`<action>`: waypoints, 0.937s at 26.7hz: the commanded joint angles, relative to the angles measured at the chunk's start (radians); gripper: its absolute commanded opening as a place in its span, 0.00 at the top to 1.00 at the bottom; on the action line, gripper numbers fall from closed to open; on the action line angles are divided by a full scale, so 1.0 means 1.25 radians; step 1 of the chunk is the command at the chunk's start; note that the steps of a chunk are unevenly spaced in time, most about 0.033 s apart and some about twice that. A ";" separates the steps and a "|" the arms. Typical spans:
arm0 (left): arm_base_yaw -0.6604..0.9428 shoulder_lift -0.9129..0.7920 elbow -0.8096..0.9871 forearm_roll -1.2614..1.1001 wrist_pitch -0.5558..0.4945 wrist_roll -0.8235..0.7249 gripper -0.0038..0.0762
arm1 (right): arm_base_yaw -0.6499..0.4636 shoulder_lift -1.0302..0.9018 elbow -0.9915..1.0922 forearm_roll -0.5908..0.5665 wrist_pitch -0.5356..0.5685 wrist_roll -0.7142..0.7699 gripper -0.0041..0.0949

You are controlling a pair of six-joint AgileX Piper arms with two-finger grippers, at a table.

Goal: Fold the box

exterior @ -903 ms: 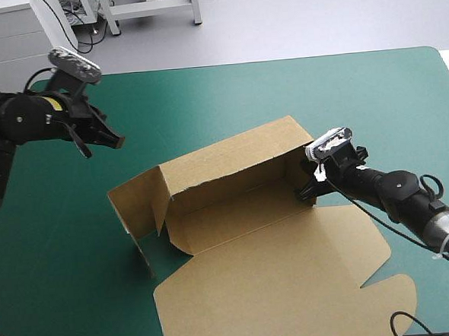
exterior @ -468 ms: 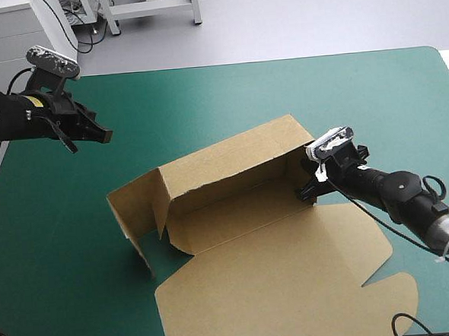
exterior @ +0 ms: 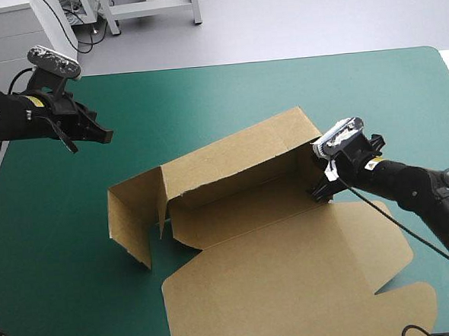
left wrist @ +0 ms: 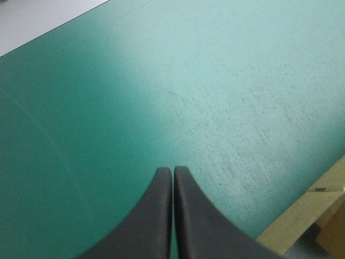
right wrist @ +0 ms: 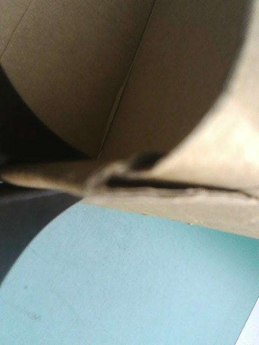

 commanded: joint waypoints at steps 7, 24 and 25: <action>0.000 -0.030 -0.025 -0.016 -0.036 -0.001 0.96 | 0.002 0.015 -0.264 -0.270 0.387 0.410 0.98; 0.000 -0.030 -0.025 -0.021 -0.036 -0.001 0.96 | 0.002 0.429 -0.588 -0.310 0.578 0.512 0.98; 0.000 -0.030 -0.025 -0.021 -0.036 -0.001 0.96 | 0.002 0.480 -0.645 -0.310 0.604 0.516 0.98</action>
